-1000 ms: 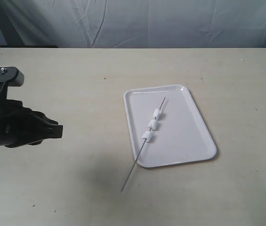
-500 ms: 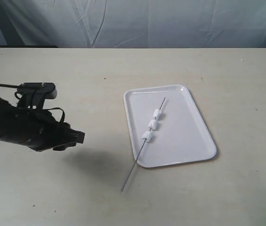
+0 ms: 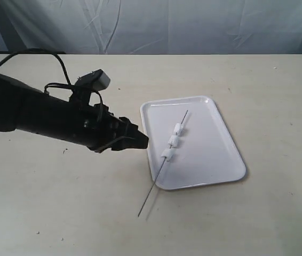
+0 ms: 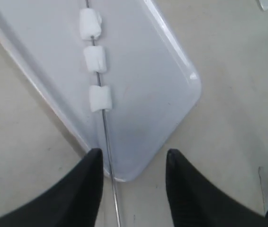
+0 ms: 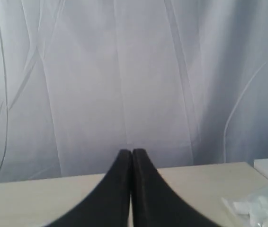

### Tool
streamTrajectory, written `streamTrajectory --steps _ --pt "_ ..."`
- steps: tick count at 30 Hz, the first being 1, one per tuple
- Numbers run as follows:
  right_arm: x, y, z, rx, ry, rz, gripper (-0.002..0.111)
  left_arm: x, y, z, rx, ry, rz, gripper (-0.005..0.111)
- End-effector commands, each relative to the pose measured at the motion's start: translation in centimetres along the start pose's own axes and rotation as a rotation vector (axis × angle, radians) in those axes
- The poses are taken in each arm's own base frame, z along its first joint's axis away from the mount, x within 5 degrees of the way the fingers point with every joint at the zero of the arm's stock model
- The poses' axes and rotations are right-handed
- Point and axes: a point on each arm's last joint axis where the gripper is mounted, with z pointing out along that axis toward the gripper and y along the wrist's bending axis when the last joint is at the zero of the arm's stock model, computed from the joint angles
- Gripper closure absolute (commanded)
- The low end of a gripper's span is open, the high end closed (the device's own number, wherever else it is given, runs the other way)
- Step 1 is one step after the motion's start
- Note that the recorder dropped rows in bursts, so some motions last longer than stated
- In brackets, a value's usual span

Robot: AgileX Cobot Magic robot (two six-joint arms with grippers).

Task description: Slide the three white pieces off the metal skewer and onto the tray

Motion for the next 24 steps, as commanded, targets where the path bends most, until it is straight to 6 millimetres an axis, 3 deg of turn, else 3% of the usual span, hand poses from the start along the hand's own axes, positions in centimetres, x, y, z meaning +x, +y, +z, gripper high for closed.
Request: streamTrajectory --steps 1,7,14,24 --pt "-1.0 -0.1 -0.1 0.006 -0.112 0.032 0.109 0.4 -0.5 2.3 0.052 0.071 0.019 0.065" --pt "-0.8 -0.1 -0.1 0.011 -0.095 0.090 0.109 0.6 -1.9 5.4 0.045 0.139 0.076 0.065" --pt "-0.5 -0.1 -0.1 0.010 -0.062 0.110 0.109 1.5 -0.1 5.5 -0.160 0.251 -0.005 0.065" --pt "-0.5 -0.1 -0.1 0.010 -0.058 0.116 0.109 2.7 -1.0 6.1 -0.118 0.340 0.006 0.065"
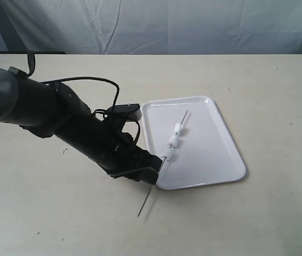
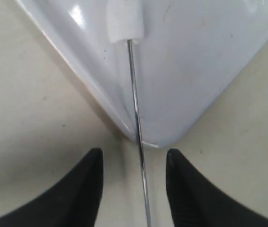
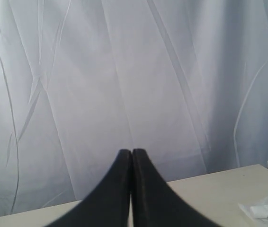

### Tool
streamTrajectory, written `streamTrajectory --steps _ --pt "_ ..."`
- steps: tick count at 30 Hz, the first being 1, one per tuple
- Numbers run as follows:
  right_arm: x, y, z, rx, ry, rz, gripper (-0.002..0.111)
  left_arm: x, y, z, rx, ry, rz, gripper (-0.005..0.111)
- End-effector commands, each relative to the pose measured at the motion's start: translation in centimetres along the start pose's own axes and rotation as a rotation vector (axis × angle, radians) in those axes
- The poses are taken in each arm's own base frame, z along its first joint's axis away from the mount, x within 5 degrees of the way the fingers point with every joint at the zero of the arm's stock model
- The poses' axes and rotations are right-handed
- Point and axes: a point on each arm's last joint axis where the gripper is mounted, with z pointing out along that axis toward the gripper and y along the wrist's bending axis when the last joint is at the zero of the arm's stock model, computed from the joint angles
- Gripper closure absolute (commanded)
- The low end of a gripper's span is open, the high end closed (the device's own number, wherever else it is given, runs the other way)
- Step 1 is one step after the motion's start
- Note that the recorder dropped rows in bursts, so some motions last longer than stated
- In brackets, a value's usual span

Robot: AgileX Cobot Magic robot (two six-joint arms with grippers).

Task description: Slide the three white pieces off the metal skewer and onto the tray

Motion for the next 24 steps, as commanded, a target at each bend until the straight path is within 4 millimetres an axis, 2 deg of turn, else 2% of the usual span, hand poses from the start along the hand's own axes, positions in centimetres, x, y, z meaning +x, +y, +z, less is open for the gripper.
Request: streamTrajectory --steps 1,7,10,13,17,24 --pt "0.0 0.0 0.0 -0.003 0.002 0.002 0.109 0.7 -1.1 0.8 0.027 0.059 0.030 0.065" --pt "0.0 0.0 0.0 -0.003 0.002 0.005 0.109 1.5 -1.6 2.5 0.009 0.091 0.052 0.065" --pt "0.1 0.0 0.0 -0.003 0.007 0.005 0.109 2.0 -1.3 3.3 -0.004 0.127 0.009 0.066" --pt "0.1 0.0 0.0 -0.003 0.007 0.005 0.109 2.5 -0.6 4.1 -0.042 0.168 0.016 0.078" --pt "0.1 0.0 0.0 -0.003 0.007 0.005 0.109 2.7 -0.3 4.3 -0.057 0.190 0.034 0.105" --pt "0.0 0.0 0.0 -0.001 -0.007 0.021 0.109 3.0 -0.3 4.2 -0.052 0.226 0.064 0.107"
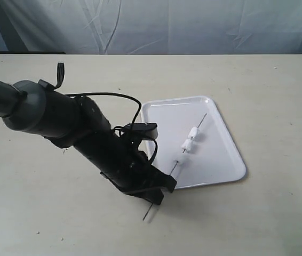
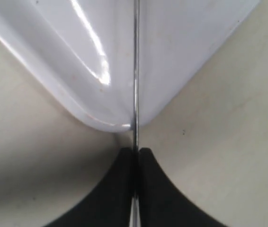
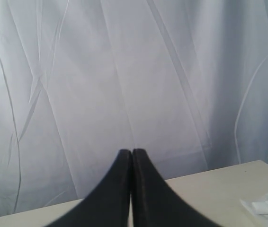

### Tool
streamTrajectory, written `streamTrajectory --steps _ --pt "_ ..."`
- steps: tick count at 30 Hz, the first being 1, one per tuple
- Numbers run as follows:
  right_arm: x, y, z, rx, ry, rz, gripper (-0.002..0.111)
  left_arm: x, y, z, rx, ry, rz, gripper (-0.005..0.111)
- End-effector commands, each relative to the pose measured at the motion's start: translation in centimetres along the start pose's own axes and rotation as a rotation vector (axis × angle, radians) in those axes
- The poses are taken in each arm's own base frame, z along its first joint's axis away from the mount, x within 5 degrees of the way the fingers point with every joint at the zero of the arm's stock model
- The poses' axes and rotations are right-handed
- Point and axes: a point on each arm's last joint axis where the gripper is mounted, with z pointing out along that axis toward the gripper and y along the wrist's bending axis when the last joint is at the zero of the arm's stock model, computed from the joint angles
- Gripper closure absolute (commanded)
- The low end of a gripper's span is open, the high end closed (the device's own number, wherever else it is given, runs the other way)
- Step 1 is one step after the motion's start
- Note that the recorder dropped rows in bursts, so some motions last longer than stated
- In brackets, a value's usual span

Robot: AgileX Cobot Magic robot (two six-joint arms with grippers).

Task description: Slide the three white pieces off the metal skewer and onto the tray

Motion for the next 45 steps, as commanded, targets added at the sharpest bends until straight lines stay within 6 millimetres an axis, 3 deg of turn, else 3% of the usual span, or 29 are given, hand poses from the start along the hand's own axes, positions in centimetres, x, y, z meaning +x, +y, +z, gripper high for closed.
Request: streamTrajectory --steps 1,7,11,15,19,22,28,34,41,45 --pt "-0.1 0.0 0.0 -0.003 -0.015 0.004 0.109 1.3 0.9 1.3 -0.052 0.090 0.061 0.107" --pt "-0.2 0.0 0.0 -0.002 -0.022 0.015 0.109 0.9 -0.1 -0.4 -0.038 0.040 0.088 0.107" --pt "-0.3 0.0 0.0 -0.002 -0.035 0.039 0.109 0.3 -0.8 -3.8 0.001 -0.028 0.103 0.107" --pt "-0.7 0.0 -0.1 -0.008 -0.084 0.196 0.109 0.2 -0.4 -8.2 0.081 -0.060 0.081 0.107" --pt "-0.6 0.1 -0.1 -0.023 -0.063 0.328 0.109 0.3 -0.6 -11.3 0.203 -0.109 0.087 0.107" --pt "-1.1 0.5 0.0 -0.049 -0.032 0.289 0.109 0.3 -1.2 -12.3 0.295 -0.139 0.117 0.107" --pt "-3.5 2.4 1.1 -0.218 0.014 0.220 0.109 0.2 -1.3 -12.4 0.333 -0.142 0.116 0.107" --pt "-2.9 4.8 6.0 -0.315 0.263 0.230 0.109 -0.4 -1.7 -12.6 0.394 -0.208 0.074 0.107" --pt "0.8 9.5 14.5 -0.368 0.608 0.309 0.109 -0.4 -1.3 -11.7 0.420 -0.183 0.029 0.107" --pt "3.2 12.0 17.8 -0.458 0.752 0.400 0.109 -0.7 -0.7 -10.8 0.412 -0.175 -0.004 0.107"
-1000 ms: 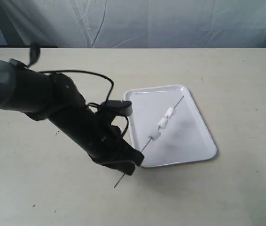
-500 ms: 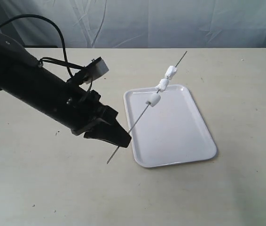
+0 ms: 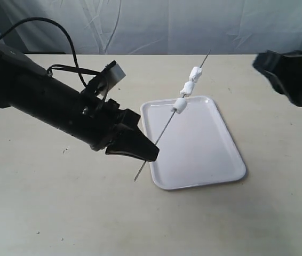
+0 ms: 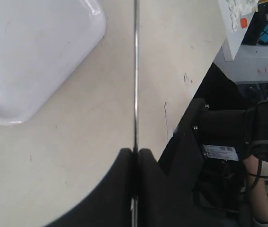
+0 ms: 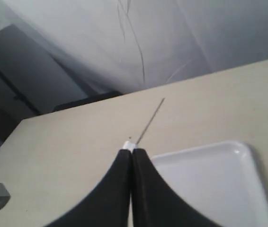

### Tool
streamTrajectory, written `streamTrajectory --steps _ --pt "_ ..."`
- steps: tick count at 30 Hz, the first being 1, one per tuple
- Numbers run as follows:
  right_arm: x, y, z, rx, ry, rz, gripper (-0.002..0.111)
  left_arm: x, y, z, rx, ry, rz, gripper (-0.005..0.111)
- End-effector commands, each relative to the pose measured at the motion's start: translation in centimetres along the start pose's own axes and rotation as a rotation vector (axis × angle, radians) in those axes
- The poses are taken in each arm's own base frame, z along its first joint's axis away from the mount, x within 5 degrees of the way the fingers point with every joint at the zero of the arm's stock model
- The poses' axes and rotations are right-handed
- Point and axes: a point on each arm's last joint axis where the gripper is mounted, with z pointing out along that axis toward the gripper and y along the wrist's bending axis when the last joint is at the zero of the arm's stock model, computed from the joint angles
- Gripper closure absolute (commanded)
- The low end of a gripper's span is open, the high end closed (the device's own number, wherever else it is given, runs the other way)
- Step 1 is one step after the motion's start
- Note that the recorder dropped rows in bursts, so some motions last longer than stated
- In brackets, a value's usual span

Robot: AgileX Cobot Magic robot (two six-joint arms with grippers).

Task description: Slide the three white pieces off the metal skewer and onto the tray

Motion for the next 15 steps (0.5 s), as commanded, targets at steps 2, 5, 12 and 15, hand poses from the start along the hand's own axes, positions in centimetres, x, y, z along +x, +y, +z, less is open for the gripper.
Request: streamTrajectory --steps 2,5,12,15 --pt "0.4 0.6 6.1 -0.128 0.195 0.110 0.109 -0.3 1.1 0.6 -0.002 -0.025 -0.036 0.107" --pt "0.4 -0.7 8.8 -0.176 0.284 0.194 0.099 -0.3 1.1 0.7 0.000 -0.031 -0.017 0.107" --pt "-1.3 -7.8 9.3 -0.181 0.327 0.426 0.063 -0.6 1.5 0.6 -0.042 -0.060 -0.016 0.107" --pt "-2.0 -10.4 8.0 -0.176 0.334 0.443 0.067 -0.9 1.9 0.6 -0.081 -0.094 -0.019 0.107"
